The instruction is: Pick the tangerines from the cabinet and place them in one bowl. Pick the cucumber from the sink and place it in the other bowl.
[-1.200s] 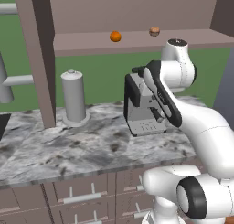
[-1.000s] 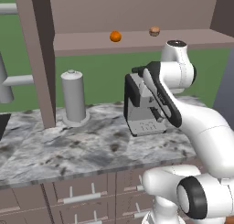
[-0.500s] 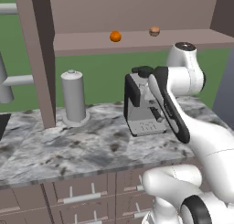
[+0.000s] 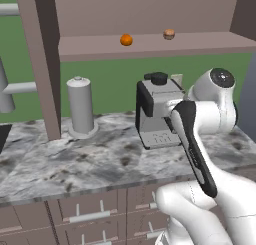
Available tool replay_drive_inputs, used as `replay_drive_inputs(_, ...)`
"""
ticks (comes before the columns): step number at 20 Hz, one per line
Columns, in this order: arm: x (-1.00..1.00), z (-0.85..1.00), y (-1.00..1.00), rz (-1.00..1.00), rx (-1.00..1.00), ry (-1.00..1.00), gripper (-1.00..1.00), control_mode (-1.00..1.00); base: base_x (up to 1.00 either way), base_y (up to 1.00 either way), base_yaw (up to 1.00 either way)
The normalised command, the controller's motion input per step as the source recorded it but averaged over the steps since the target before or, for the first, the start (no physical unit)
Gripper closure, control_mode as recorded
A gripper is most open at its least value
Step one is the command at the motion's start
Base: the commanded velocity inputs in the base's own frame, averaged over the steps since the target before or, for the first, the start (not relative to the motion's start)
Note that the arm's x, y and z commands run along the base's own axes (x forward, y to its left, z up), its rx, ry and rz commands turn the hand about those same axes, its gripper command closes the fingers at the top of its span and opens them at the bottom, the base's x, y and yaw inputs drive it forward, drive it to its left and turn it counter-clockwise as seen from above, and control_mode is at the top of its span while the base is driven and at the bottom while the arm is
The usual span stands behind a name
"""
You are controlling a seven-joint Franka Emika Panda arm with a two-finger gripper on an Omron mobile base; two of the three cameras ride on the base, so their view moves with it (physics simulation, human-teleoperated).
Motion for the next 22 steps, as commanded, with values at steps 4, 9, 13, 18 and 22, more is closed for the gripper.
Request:
replay_drive_inputs(4,0.00,0.35,-0.05,0.00,0.01,0.00,-1.00,-1.00,0.00,0.00,0.00)
replay_drive_inputs(9,0.00,0.70,-0.15,-0.03,0.08,0.05,-1.00,-1.00,0.00,0.00,0.00)
replay_drive_inputs(13,0.00,0.66,-0.10,-0.02,0.05,0.18,-1.00,-1.00,0.00,0.00,0.00)
replay_drive_inputs(18,0.00,0.41,-0.08,0.00,0.03,0.21,-1.00,-1.00,0.00,0.00,0.00)
replay_drive_inputs(22,0.02,0.26,-0.01,0.00,0.01,0.10,-1.00,-1.00,0.00,0.00,0.00)
